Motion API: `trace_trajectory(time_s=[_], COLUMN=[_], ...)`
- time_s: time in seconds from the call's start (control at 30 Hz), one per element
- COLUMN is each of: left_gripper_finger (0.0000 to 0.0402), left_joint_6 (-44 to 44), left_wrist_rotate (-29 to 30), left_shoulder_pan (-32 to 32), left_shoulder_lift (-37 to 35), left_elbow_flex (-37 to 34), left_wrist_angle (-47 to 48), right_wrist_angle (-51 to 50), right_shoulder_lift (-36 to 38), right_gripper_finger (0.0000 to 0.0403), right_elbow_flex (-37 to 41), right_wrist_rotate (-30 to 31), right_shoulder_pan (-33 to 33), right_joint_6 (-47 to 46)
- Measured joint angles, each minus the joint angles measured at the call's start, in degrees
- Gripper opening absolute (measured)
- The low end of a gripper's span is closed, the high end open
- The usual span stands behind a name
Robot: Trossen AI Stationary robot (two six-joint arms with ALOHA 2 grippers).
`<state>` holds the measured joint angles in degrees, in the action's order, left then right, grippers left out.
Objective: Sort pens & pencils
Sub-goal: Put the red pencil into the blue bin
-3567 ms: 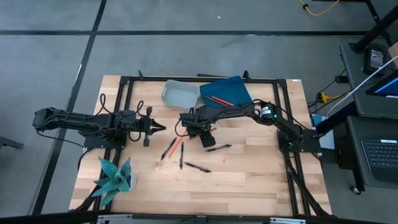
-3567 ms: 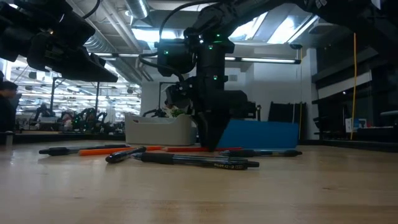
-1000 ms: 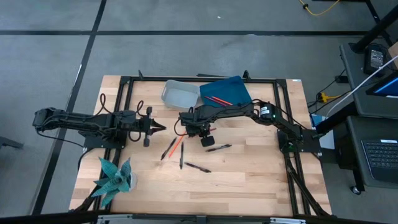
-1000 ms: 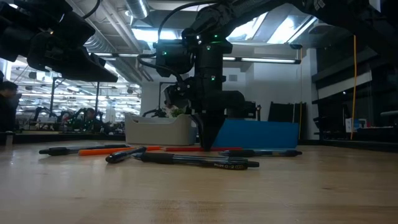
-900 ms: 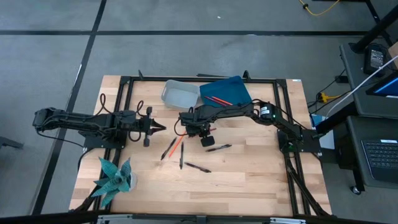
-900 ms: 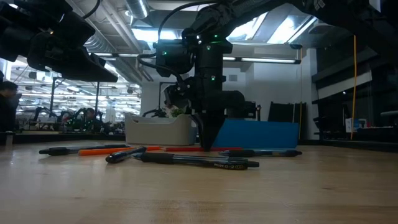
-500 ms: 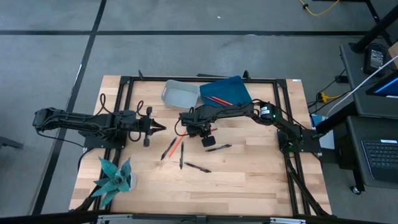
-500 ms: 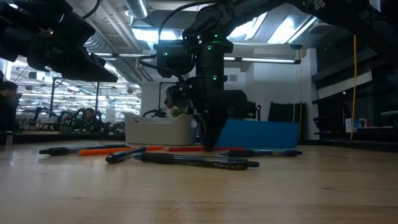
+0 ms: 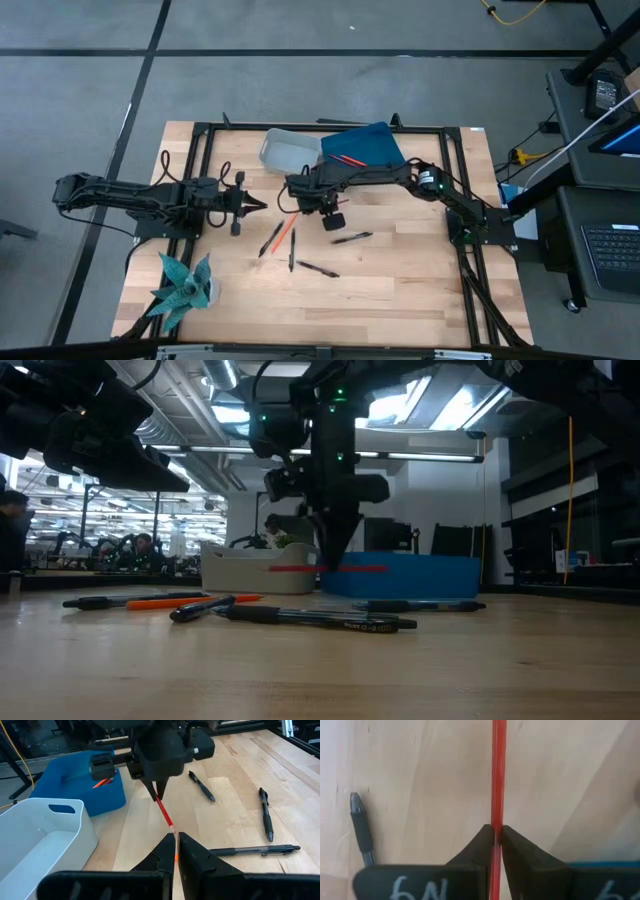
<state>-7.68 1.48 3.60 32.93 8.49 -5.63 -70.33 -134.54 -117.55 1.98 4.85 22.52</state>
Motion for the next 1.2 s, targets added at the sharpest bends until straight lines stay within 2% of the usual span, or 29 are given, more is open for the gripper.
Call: trace_trajectory(time_s=[0.1, 0.37, 1.2], left_gripper_finger=[0.0014, 0.0014, 0.0014], left_joint_6=[-0.3, -0.4, 0.1], left_wrist_rotate=[0.0, 0.0, 0.0], left_shoulder_pan=[0.0, 0.0, 0.0], left_shoulder_lift=[0.0, 0.0, 0.0], left_elbow_flex=[0.0, 0.0, 0.0], left_wrist_angle=[0.0, 0.0, 0.0], right_wrist_angle=[-2.0, -6.8, -15.4], right_shoulder_lift=[0.0, 0.1, 0.2], right_gripper_finger=[0.0039, 0.0039, 0.0039], right_elbow_flex=[-1.6, -5.4, -13.3], right_wrist_rotate=[0.3, 7.1, 7.5], right_shoulder_pan=[0.3, 0.7, 3.2], right_joint_6=[-0.3, -1.5, -3.1])
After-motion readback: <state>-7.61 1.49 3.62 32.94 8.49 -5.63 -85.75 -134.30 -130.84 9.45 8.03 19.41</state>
